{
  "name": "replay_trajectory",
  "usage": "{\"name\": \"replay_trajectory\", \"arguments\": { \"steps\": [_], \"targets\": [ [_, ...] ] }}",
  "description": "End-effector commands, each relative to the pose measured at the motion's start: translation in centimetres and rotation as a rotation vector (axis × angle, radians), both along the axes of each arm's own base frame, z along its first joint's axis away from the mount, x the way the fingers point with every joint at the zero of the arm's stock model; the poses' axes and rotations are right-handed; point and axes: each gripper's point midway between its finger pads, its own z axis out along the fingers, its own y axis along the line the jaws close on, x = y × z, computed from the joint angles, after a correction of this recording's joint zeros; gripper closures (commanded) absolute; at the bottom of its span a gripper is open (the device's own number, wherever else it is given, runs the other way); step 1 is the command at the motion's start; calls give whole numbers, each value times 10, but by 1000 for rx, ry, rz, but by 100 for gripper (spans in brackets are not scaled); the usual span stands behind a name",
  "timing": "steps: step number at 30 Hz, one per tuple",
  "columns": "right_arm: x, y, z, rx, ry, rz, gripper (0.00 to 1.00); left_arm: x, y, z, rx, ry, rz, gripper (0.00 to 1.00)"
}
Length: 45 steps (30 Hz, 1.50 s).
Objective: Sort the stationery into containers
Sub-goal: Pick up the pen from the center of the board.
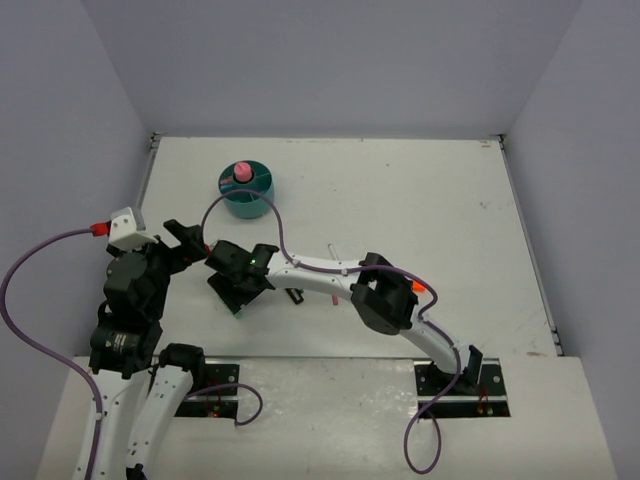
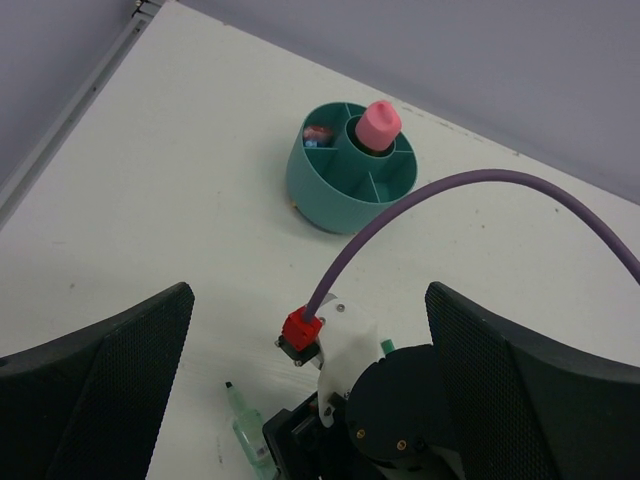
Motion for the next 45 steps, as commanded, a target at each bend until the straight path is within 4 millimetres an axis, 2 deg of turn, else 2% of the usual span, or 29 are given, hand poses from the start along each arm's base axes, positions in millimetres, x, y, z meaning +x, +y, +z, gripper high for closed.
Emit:
{"name": "replay_trajectory", "arguments": {
  "steps": [1,5,11,13,15,18,21,24,31,33,34,36,37,42,44,45],
  "targets": [
    [-6,28,13,81,-27,57,39,3,-2,7,21,-31,-19,0],
    [-4,29,-6,51,-24,57,39,4,-3,6,22,-29,-25,0],
    [5,19,-32,-24,-81,33,39,6,-4,5,24,-25,-34,0],
    [12,14,-38,-55,-112,10,43,6,-5,5,24,-24,-36,0],
    [18,3,-43,-104,-149,-21,54,6,-4,4,25,-23,-33,0],
    [23,-9,-45,-151,-203,-49,59,7,-4,4,26,-20,-33,0],
    [27,-20,-44,-192,-258,-65,59,7,-4,5,27,-20,-33,0],
    [28,-35,-51,-254,-294,-70,59,6,-4,5,26,-23,-31,0],
    [23,-42,-71,-281,-273,-48,59,6,-3,5,25,-22,-27,0],
    [23,-42,-73,-285,-273,-48,64,6,-2,5,24,-20,-20,0],
    [22,-43,-72,-283,-272,-50,72,6,-1,6,23,-19,-11,0],
    [22,-44,-66,-272,-273,-60,95,5,3,7,19,-17,12,0],
    [22,-43,-62,-249,-274,-69,99,4,5,7,10,-19,30,0],
    [9,-55,-11,-94,-258,-88,100,0,11,8,-77,-27,100,0],
    [4,-67,-4,-59,-257,-93,100,-1,10,9,-115,-34,109,0],
    [5,-70,13,-25,-274,-106,100,1,5,11,-140,-39,90,0]
  ]
}}
